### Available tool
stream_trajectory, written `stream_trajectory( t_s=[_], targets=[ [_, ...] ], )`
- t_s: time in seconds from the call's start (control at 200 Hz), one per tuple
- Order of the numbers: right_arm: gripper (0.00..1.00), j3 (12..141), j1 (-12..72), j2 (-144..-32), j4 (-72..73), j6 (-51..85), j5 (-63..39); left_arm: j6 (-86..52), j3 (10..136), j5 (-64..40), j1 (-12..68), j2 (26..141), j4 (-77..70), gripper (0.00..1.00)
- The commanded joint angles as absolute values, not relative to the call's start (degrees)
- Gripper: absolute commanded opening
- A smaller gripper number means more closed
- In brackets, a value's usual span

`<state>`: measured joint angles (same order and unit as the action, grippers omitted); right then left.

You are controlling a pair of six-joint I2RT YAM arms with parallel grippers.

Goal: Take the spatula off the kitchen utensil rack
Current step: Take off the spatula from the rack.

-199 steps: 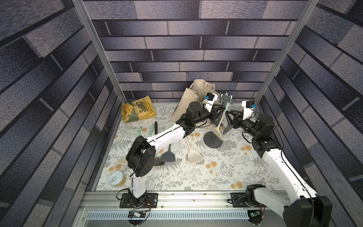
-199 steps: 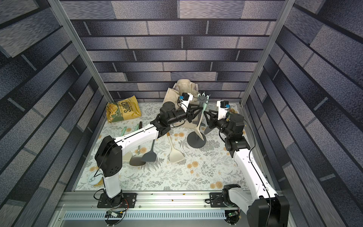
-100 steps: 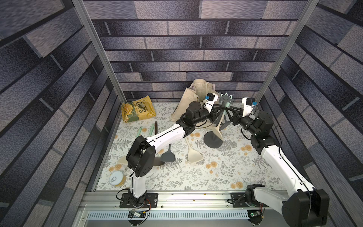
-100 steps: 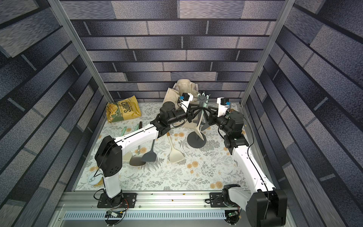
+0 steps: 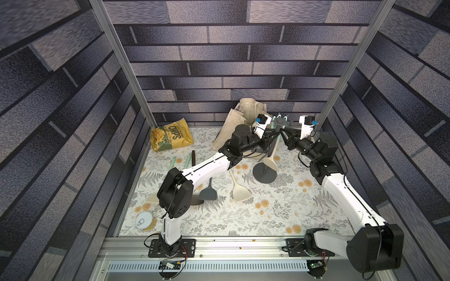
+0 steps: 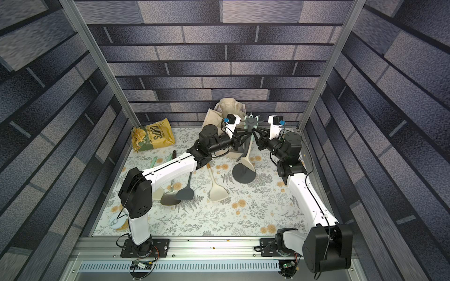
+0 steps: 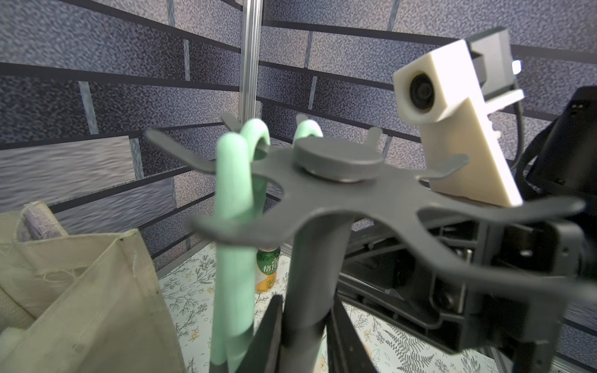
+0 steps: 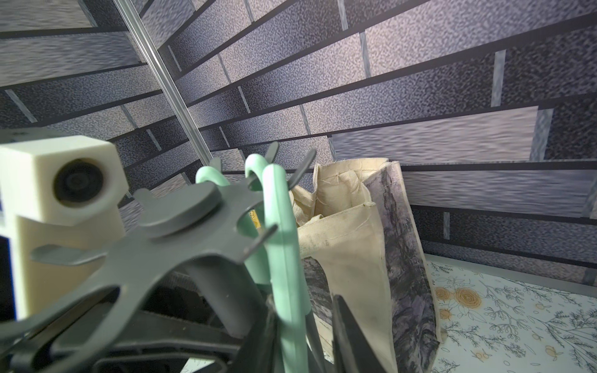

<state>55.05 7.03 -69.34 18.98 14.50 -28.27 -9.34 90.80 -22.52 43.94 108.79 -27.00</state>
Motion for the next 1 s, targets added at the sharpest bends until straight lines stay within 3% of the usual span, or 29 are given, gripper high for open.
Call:
stream_trajectory(
  t_s=[0.0,0.09,0.285,0.997],
  targets=[
    [0.22,56.67,6.93,-69.96,21.47,15.12,-31.02,-12.13,93.84,-25.98,45.13,109.22,-27.26,0.23],
    [0.11,55.66,6.91,-69.16,22.3,15.02,-31.29,-12.09,93.94,-25.71,45.15,109.25,-27.09,0.23],
    [0.0,54.03,6.92,-66.34,20.25,12.92,-29.31,-11.91,93.97,-25.07,44.98,109.08,-26.33,0.23],
    [0.0,56.5,6.9,-60.5,10.99,1.51,-16.31,-12.3,93.12,-24.32,44.33,108.35,-24.26,0.21]
  ],
)
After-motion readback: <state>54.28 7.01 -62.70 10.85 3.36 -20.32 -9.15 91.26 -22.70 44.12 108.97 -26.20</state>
